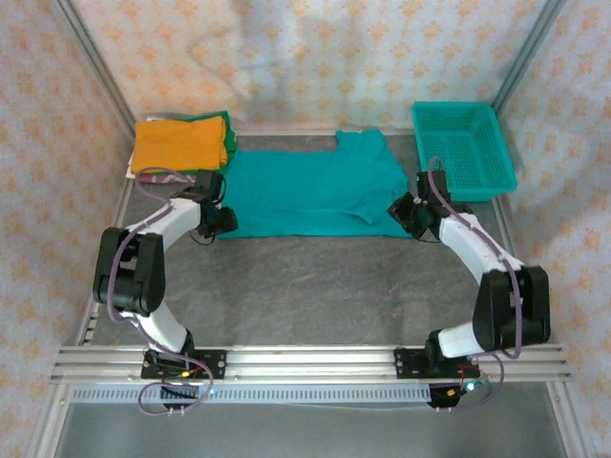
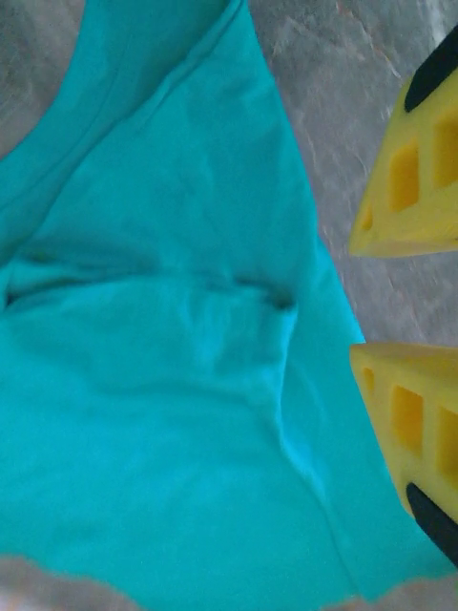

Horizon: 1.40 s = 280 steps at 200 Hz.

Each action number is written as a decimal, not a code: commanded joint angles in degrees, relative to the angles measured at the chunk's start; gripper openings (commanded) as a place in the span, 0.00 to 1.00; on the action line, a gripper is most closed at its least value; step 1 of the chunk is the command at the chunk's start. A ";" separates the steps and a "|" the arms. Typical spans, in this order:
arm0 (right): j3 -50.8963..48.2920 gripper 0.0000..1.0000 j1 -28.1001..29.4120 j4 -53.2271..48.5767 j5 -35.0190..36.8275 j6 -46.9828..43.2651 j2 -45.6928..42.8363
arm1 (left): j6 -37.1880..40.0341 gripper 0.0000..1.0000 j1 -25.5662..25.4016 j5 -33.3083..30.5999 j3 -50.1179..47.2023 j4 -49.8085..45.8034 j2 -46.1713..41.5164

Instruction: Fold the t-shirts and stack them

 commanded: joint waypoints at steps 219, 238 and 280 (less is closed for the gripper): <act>-18.39 0.05 -1.36 2.82 1.38 5.60 -7.60 | -6.53 0.41 1.39 7.86 -16.54 1.50 -10.42; -16.21 0.08 -1.32 0.52 1.12 5.18 -11.20 | -4.77 0.41 -0.62 6.73 -13.84 -1.17 -11.54; -12.23 0.17 0.70 -0.13 -2.29 4.01 -10.50 | -4.71 0.42 -2.08 3.53 -12.88 -1.05 -13.50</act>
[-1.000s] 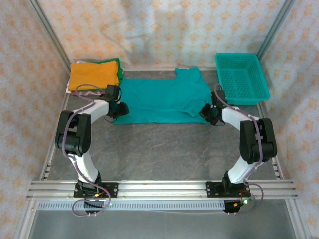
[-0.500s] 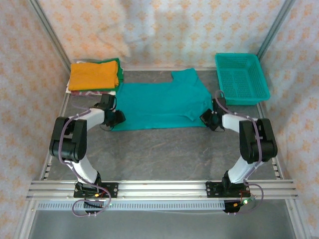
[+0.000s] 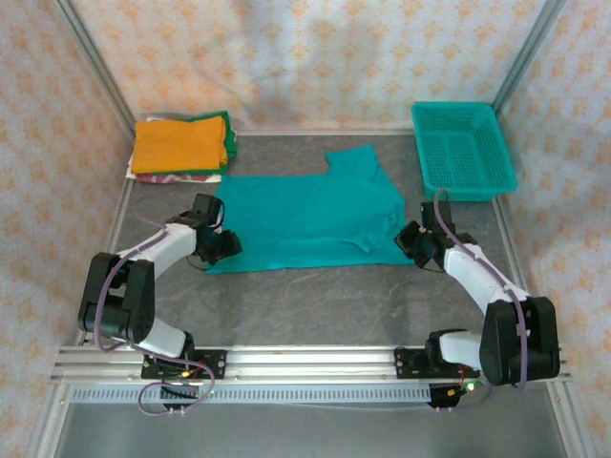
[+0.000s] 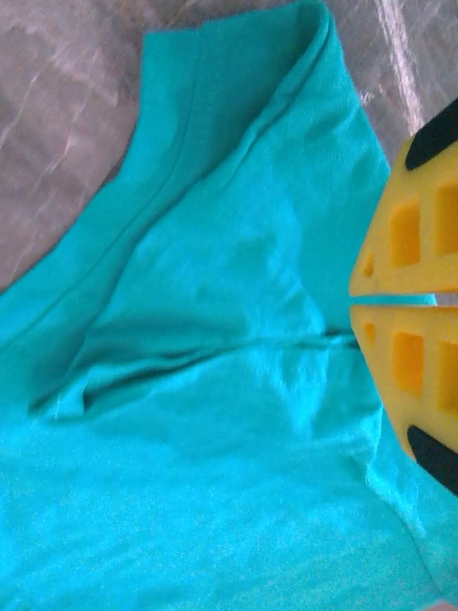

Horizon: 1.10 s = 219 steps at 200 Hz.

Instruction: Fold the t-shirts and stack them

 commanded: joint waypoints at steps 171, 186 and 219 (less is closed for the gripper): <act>0.09 0.31 6.63 15.92 -9.18 5.25 16.13 | 2.30 0.42 -0.91 -5.34 2.97 1.30 5.44; -0.37 0.28 6.80 17.80 -9.49 6.67 16.78 | 2.26 0.42 -0.90 -5.17 2.69 1.62 5.83; -0.97 0.11 6.79 20.85 -9.77 9.75 17.33 | 2.20 0.42 -0.89 -5.25 1.89 2.26 6.11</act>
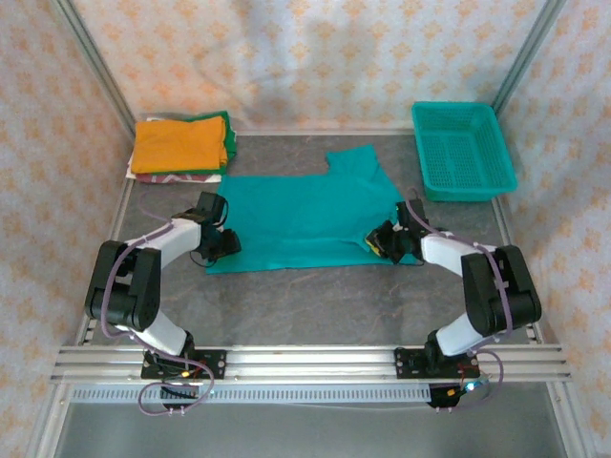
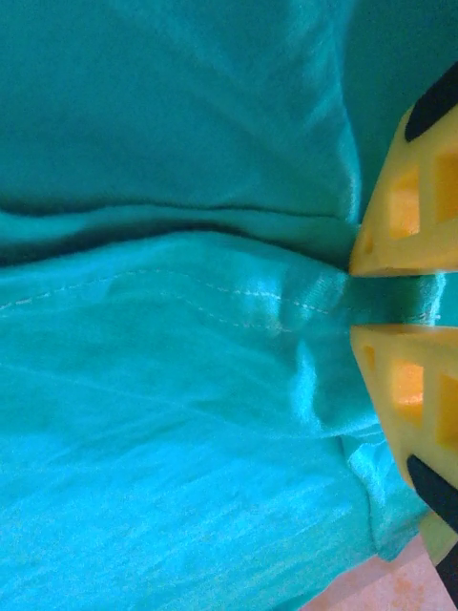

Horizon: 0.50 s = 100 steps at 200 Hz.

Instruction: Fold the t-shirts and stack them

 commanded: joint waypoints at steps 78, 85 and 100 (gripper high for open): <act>6.02 0.00 0.85 -3.40 4.77 -1.69 0.76 | 0.93 0.42 -0.56 -1.91 -0.51 1.75 0.96; 7.21 0.00 1.11 -4.46 5.72 -2.57 1.06 | 0.93 0.42 -0.55 -2.00 -0.57 1.95 0.96; 9.71 0.00 1.54 -5.76 7.13 -3.82 2.31 | 0.91 0.42 -0.56 -2.00 -0.57 2.14 1.12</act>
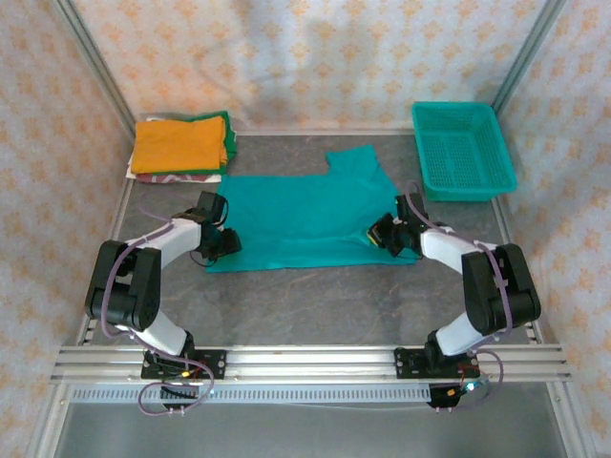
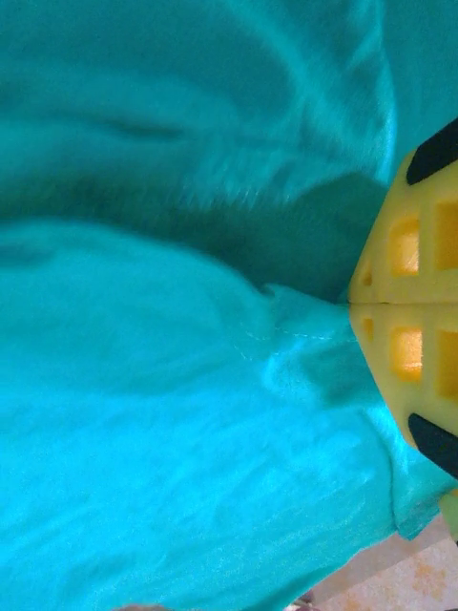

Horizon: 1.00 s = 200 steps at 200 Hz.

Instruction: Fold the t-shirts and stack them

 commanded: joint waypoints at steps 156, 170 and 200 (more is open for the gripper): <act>31.52 0.25 2.03 -17.68 5.67 -12.53 11.70 | 0.69 0.42 -0.57 -1.32 -1.33 2.93 2.38; 26.12 0.26 2.03 -15.56 7.71 -10.53 6.90 | 0.67 0.42 -0.58 -1.40 -1.26 2.66 1.77; 13.00 0.27 0.87 -8.85 8.21 -3.44 -2.41 | 1.15 0.42 -0.58 -1.29 -1.01 1.62 0.57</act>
